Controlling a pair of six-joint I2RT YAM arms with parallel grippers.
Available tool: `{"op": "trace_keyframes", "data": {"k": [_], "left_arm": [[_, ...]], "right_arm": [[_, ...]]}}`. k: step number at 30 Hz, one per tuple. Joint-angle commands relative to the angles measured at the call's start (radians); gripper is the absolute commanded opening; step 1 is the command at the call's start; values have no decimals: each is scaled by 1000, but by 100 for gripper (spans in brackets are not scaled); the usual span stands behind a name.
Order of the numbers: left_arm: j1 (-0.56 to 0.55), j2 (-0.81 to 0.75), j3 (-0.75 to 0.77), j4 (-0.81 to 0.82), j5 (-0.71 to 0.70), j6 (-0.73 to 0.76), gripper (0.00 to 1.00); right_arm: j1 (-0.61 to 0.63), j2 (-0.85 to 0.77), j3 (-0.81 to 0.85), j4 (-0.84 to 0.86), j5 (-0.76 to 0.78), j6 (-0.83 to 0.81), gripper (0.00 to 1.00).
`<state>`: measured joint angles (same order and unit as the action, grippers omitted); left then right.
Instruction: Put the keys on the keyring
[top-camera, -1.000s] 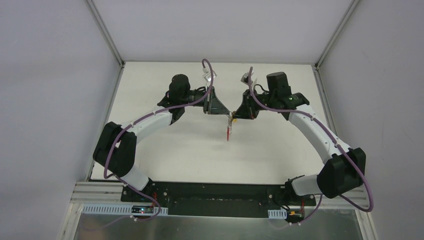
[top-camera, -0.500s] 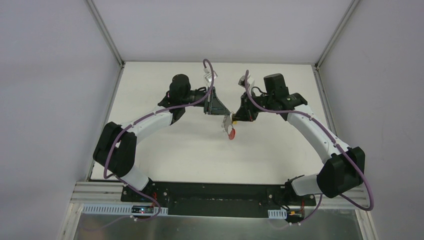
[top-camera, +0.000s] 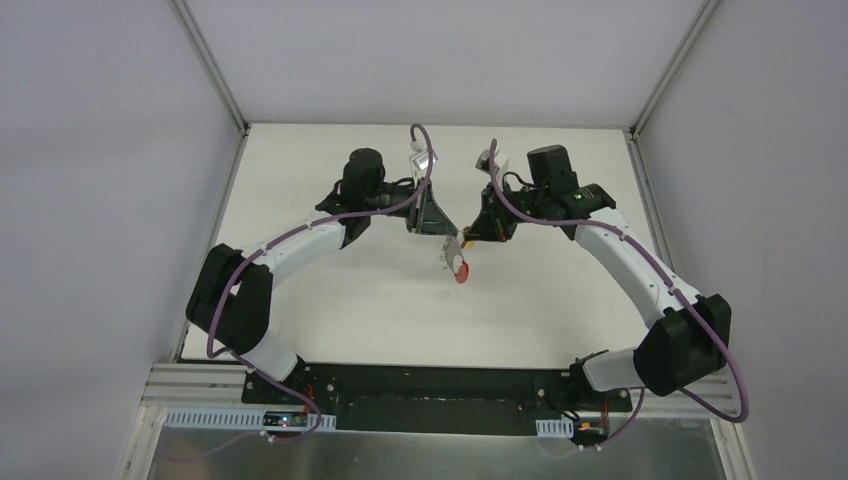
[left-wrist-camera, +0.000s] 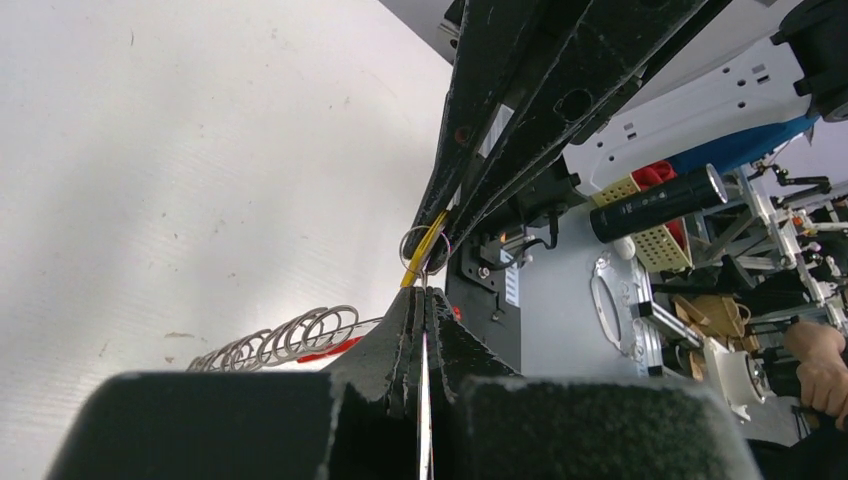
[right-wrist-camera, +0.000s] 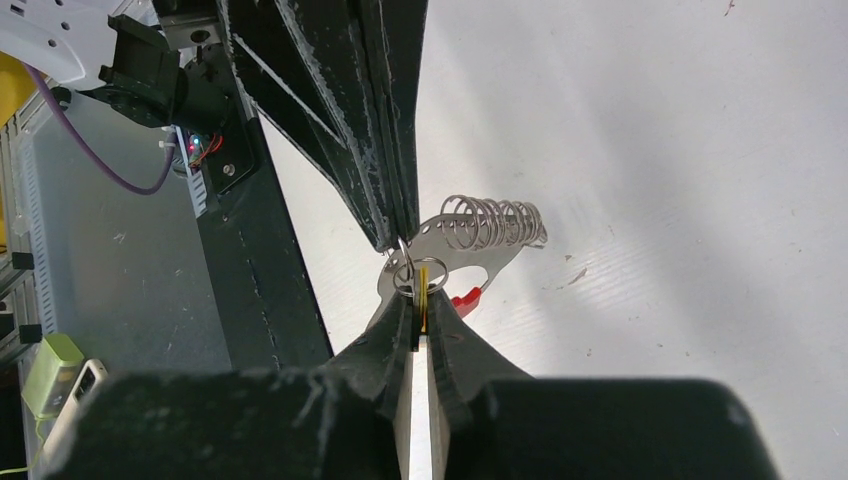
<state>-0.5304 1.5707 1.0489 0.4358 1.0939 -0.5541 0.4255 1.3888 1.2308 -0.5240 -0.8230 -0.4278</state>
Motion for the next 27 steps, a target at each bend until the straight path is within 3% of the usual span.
{"op": "trace_keyframes", "data": {"k": [1, 9, 16, 27], "left_arm": [[-10, -30, 52, -78, 19, 105, 0], [-8, -22, 95, -205, -26, 184, 1], [7, -32, 102, -287, -102, 234, 30], [91, -79, 132, -471, -295, 312, 52]], "right_arm": [[3, -23, 47, -16, 17, -36, 0], [12, -25, 39, -14, 96, -54, 0], [33, -15, 27, 5, 165, -53, 0], [80, 47, 62, -1, 277, -50, 0]]}}
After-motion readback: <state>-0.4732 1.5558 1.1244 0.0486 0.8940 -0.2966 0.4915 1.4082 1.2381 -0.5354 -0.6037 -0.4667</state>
